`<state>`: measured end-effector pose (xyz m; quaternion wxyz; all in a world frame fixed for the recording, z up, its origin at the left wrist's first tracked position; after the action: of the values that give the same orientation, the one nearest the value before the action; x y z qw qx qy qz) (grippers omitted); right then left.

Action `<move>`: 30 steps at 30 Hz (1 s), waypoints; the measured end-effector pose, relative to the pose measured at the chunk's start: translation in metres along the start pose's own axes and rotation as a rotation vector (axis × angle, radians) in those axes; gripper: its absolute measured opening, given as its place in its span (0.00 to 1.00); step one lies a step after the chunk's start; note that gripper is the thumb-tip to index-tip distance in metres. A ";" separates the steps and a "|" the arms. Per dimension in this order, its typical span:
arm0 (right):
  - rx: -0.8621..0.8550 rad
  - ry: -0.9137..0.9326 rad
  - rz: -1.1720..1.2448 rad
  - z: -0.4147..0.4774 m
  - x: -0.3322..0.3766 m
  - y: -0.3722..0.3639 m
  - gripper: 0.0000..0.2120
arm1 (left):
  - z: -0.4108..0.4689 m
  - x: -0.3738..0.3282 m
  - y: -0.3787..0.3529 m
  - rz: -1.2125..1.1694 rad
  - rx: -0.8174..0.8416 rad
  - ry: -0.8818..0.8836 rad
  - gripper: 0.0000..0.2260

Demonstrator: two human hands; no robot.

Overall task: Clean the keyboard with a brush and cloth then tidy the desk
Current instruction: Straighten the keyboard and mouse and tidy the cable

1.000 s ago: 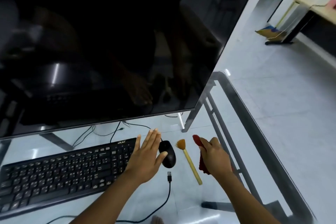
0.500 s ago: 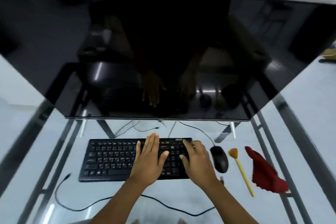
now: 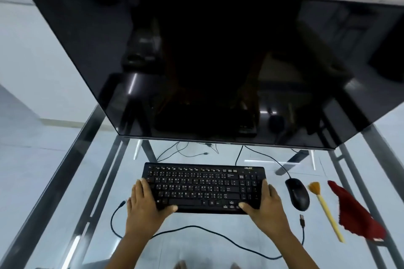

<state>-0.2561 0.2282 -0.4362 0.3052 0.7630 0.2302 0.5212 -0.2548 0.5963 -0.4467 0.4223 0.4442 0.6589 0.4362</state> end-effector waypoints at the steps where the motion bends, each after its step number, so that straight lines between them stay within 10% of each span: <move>1: 0.000 0.001 0.026 -0.003 -0.003 0.000 0.51 | 0.000 0.004 -0.003 0.011 0.013 -0.018 0.57; 10: -0.040 0.007 0.063 0.015 0.001 0.002 0.45 | 0.033 0.015 0.007 -0.138 -0.056 -0.042 0.48; 18: -0.061 -0.042 0.116 0.055 0.011 0.007 0.42 | 0.071 0.026 0.022 -0.105 -0.145 -0.001 0.20; 30: -0.063 -0.006 0.163 0.087 0.024 0.005 0.37 | 0.097 0.019 0.034 -0.108 -0.124 0.029 0.21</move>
<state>-0.1659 0.2208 -0.4406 0.2862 0.7707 0.1501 0.5492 -0.1606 0.6413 -0.4433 0.4623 0.3748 0.6595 0.4592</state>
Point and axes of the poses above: each hand's wrist, its own z-axis towards the middle knuckle, its own y-axis out of the back of the hand, x = y × z, the point moved 10 cm from there along z, towards the middle knuckle, and after that the axes turned 15 degrees about z, right-handed, at the moved point
